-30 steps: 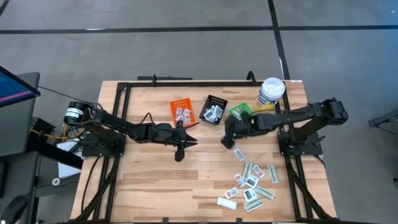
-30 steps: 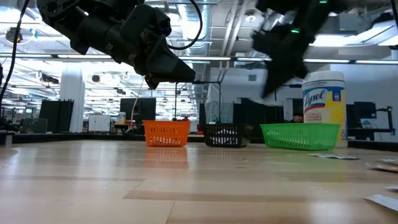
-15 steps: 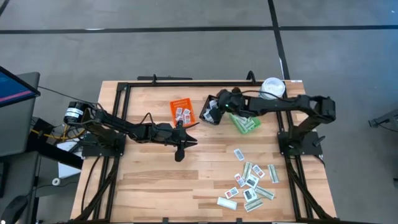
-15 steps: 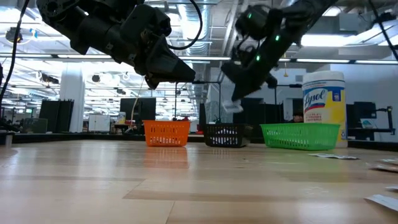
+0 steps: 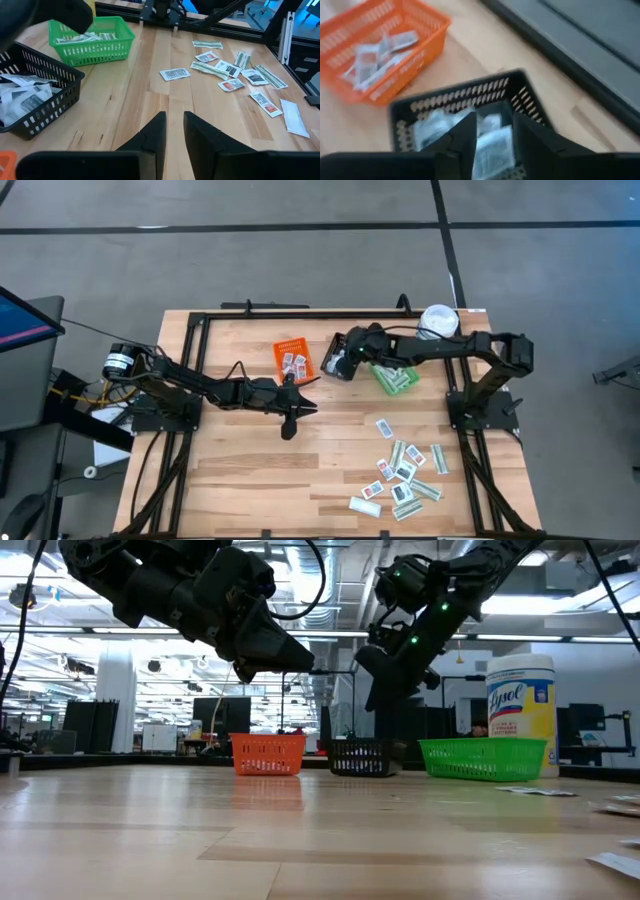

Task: Pick & Place First Aid Supplies
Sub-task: Put the orange ointment pack into the orange basket

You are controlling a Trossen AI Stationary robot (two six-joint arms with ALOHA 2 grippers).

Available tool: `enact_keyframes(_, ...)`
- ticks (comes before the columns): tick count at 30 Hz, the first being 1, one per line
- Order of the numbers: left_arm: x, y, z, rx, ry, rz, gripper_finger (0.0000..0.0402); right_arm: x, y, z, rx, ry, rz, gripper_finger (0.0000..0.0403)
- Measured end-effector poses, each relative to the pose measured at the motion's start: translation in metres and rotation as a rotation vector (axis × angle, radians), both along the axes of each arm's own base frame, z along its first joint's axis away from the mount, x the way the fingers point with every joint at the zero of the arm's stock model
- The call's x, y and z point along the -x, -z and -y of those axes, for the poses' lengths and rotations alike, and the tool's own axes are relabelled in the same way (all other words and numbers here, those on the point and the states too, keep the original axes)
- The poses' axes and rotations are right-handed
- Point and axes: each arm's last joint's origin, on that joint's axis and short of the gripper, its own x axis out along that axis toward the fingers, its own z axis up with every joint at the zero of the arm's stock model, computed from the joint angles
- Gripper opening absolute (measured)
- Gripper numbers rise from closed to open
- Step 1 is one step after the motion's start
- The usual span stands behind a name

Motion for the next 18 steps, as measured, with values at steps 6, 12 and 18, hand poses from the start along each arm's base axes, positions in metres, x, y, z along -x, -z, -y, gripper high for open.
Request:
enact_keyframes(6, 0.000, 0.000, 0.000, 0.000, 0.000, 0.000, 0.0067, -0.001, -0.010, -0.040, -0.067, -0.236, -0.014, 0.0151)
enact_keyframes(12, 0.000, 0.000, 0.000, 0.000, 0.000, 0.000, 0.0067, 0.005, -0.009, -0.102, -0.112, -0.420, -0.101, 0.0165)
enact_keyframes(18, 0.000, 0.000, 0.000, 0.000, 0.000, 0.000, 0.0067, 0.026, 0.001, -0.153, -0.291, -0.341, -0.199, 0.0171)
